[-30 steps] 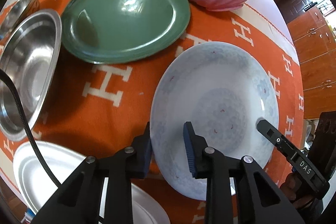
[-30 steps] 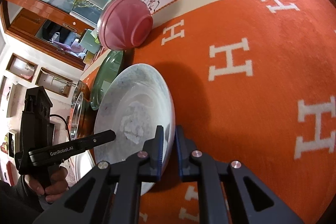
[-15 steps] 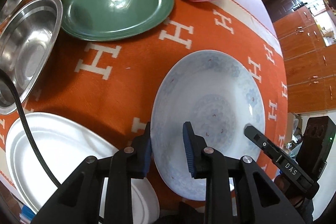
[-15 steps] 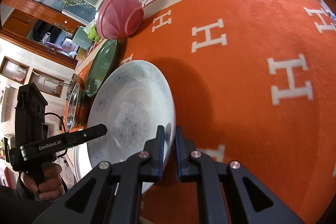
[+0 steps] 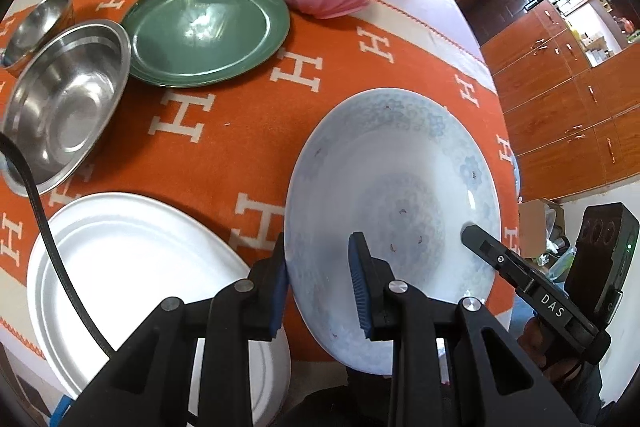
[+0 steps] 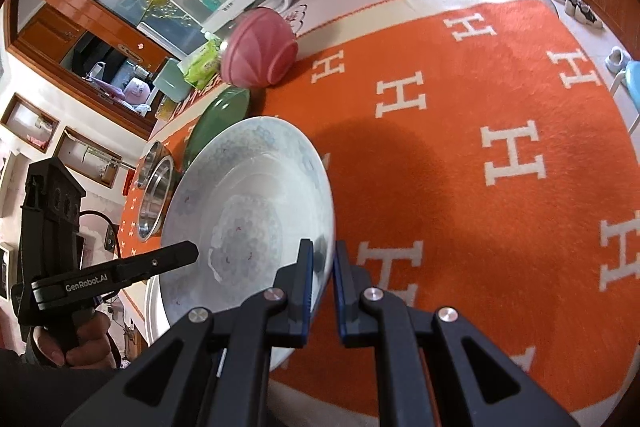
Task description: Organize plates and bowls
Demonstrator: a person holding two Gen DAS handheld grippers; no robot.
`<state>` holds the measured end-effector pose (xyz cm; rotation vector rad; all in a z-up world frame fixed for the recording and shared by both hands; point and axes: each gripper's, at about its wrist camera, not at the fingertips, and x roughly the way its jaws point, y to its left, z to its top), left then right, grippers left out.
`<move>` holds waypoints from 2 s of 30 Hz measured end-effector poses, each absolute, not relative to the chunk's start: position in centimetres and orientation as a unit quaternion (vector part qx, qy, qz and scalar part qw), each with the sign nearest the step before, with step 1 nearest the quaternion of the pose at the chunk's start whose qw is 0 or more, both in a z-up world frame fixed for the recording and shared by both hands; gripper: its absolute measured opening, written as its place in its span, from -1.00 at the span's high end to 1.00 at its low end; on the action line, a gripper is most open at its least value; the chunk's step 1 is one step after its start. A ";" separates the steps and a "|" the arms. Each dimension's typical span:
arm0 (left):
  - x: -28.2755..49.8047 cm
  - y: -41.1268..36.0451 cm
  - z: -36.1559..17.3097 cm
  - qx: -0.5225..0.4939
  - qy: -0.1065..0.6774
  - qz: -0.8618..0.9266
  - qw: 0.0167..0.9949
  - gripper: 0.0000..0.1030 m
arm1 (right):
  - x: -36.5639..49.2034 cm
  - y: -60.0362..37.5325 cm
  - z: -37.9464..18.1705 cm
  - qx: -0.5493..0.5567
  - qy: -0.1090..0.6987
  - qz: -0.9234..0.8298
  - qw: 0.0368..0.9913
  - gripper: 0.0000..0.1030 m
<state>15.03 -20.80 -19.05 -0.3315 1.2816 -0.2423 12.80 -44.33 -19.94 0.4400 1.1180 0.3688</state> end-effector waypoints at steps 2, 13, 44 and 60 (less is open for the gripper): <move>14.5 -20.5 -18.5 -0.153 0.591 -0.113 0.784 0.50 | 12.3 -44.2 -19.4 0.203 0.519 0.175 0.812 0.82; 10.4 -18.6 -16.3 -0.165 0.562 -0.118 0.802 0.47 | 9.8 -42.6 -17.0 0.174 0.496 0.192 0.829 0.82; 5.0 -11.1 -17.1 -0.173 0.581 -0.107 0.788 0.46 | 4.4 -34.3 -16.9 0.131 0.521 0.200 0.819 0.74; 5.5 -6.4 -19.8 -0.150 0.630 -0.110 0.754 0.44 | 3.9 -28.8 -19.1 0.126 0.566 0.170 0.797 0.69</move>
